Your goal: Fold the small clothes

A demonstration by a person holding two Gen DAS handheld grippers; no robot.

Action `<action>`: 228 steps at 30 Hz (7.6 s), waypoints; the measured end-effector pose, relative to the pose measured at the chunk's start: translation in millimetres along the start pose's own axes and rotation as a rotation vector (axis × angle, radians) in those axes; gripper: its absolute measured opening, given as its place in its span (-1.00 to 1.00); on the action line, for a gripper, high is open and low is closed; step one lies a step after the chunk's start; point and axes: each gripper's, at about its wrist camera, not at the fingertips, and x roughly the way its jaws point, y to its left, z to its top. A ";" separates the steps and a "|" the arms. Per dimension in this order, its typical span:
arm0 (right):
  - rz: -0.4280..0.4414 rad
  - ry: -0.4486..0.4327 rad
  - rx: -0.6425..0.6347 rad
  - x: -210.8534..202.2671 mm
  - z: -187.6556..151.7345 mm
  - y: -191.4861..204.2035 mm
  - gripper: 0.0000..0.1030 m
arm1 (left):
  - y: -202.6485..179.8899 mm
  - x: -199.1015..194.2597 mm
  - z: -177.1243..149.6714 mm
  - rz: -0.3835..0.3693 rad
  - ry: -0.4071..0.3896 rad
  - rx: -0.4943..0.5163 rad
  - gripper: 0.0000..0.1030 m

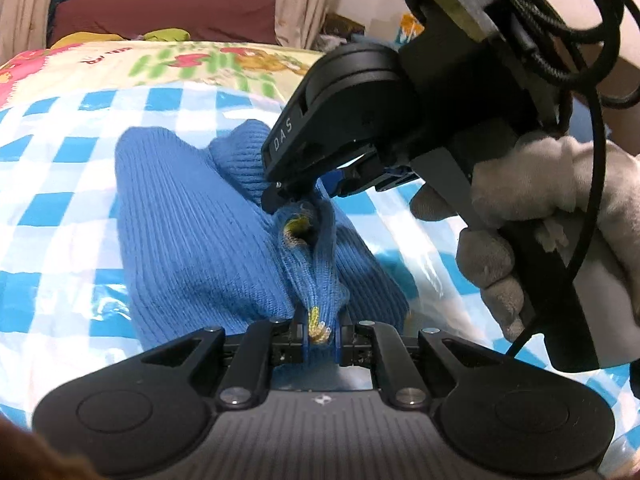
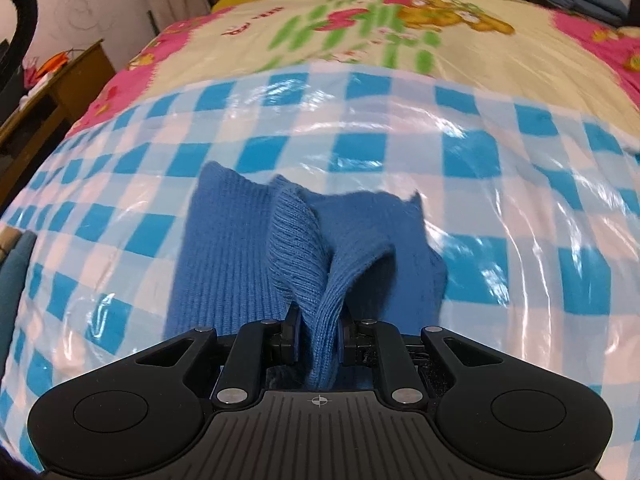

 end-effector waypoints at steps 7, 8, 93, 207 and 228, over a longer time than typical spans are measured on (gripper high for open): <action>0.056 -0.016 0.075 0.8 -7.0 -18.2 -0.58 | 1.5 17.6 10.2 0.008 0.013 0.016 -0.70; 0.066 -0.019 0.090 0.8 -6.7 -20.5 -0.58 | 1.4 17.7 10.3 0.007 0.013 0.014 -0.70; 0.068 -0.112 0.229 -13.1 -18.1 -66.3 0.07 | 65.6 -23.1 21.4 0.109 0.033 -0.100 -0.16; 0.076 -0.233 0.116 -32.4 -55.6 1.7 -0.59 | 71.6 -52.2 -24.9 0.056 0.122 -0.015 0.18; 0.093 -0.194 0.112 -57.5 -101.3 4.4 -0.54 | 69.4 -74.0 -27.8 0.077 0.106 -0.026 0.17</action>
